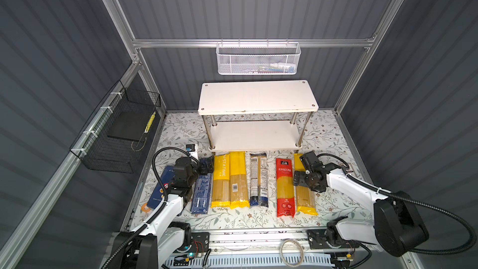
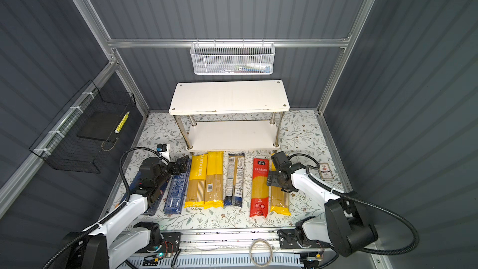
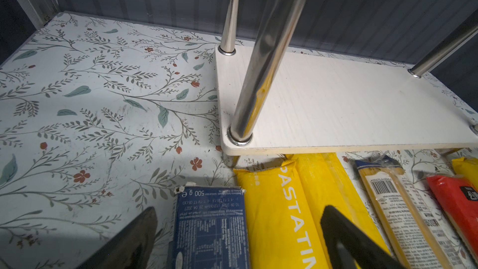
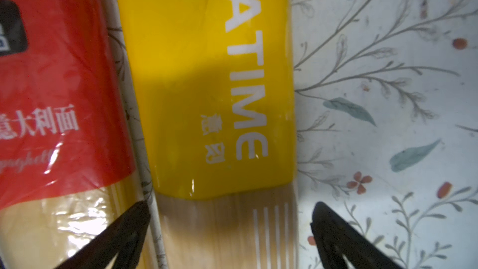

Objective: Arrange pasta packages on shelves
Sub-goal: Pick up the pasta bag from the middle-right of the table.

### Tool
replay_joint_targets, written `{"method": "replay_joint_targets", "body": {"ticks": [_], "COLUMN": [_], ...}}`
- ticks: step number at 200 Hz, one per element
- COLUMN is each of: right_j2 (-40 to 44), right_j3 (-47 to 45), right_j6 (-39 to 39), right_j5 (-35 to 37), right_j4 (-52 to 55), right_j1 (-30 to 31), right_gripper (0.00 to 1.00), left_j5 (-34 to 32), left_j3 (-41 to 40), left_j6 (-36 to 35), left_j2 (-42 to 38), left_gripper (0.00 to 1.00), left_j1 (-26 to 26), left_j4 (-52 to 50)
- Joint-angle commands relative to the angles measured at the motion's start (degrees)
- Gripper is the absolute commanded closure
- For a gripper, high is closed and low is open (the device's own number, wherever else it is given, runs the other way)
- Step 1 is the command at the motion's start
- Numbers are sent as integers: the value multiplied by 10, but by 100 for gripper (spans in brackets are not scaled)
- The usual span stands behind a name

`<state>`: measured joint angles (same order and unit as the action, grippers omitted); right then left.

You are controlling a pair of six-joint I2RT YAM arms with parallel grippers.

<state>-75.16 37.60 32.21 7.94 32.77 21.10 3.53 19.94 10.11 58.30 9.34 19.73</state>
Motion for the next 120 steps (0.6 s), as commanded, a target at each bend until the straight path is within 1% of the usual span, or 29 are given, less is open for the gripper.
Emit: {"method": "replay_joint_targets", "body": {"ticks": [1, 27, 50, 77, 120], "right_j2": [-26, -52, -54, -63, -52], "right_j3": [22, 34, 29, 37, 22], "right_j6": [2, 10, 11, 11, 40], "right_j5": [3, 22, 16, 24, 8], "right_j4": [28, 44, 31, 48, 58], "right_j1": [2, 1, 2, 2, 3], "right_gripper": [1, 1, 1, 1, 1], "left_j5": [10, 5, 5, 6, 11], "left_j3": [5, 6, 7, 8, 14], "left_j6": [-7, -5, -5, -6, -7], "left_j2": [5, 6, 6, 8, 13], "left_gripper": [1, 0, 1, 0, 0], "left_j1": [2, 2, 2, 2, 3], "left_j4": [8, 5, 4, 4, -5]}}
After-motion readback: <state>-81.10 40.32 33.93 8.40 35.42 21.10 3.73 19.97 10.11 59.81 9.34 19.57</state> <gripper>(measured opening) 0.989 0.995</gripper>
